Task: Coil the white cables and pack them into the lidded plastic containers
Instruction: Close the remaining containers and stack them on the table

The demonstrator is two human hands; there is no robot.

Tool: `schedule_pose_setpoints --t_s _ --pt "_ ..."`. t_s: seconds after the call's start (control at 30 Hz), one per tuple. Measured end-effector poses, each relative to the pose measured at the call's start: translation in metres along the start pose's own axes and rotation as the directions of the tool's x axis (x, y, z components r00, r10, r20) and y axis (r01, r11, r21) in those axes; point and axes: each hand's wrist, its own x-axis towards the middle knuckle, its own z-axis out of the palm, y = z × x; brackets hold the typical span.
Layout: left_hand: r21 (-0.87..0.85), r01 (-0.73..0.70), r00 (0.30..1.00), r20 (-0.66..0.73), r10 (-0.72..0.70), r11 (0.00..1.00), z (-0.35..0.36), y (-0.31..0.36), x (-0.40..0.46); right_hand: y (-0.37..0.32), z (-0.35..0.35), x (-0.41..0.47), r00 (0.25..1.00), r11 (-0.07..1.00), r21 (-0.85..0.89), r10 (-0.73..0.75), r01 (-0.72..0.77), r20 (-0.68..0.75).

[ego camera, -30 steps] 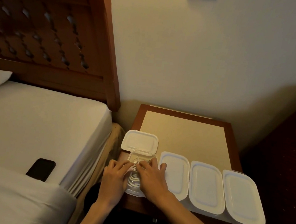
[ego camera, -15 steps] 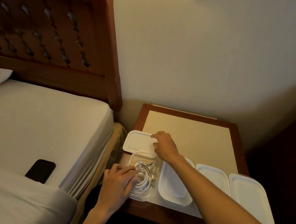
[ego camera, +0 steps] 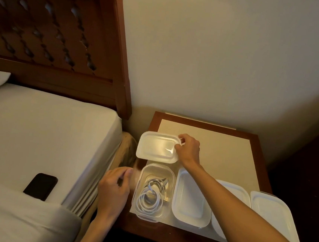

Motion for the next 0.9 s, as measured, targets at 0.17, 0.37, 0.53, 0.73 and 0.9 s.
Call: schedule_pose_setpoints --t_s 0.17,0.37,0.53,0.73,0.9 --pt "-0.214 0.122 0.990 -0.046 -0.135 0.969 0.000 0.047 0.008 -0.023 -0.038 -0.036 0.995 0.970 0.235 -0.045 0.064 -0.085" --pt "-0.442 0.222 0.974 0.068 -0.214 0.869 -0.012 0.084 0.015 -0.020 -0.063 -0.078 0.997 0.954 0.294 -0.042 0.061 -0.071" --pt "-0.389 0.172 0.981 0.151 -0.121 0.905 -0.016 0.080 0.019 -0.009 -0.071 -0.106 0.987 0.999 0.034 0.011 -0.017 0.160" --pt "-0.022 0.010 0.919 0.395 0.000 1.000 0.005 0.049 0.040 -0.009 -0.057 -0.160 0.941 0.997 0.026 -0.074 0.069 0.331" --pt "0.174 -0.048 0.946 0.325 -0.011 0.984 0.039 0.015 0.034 -0.002 -0.025 -0.176 0.956 1.000 0.000 -0.019 0.019 0.294"
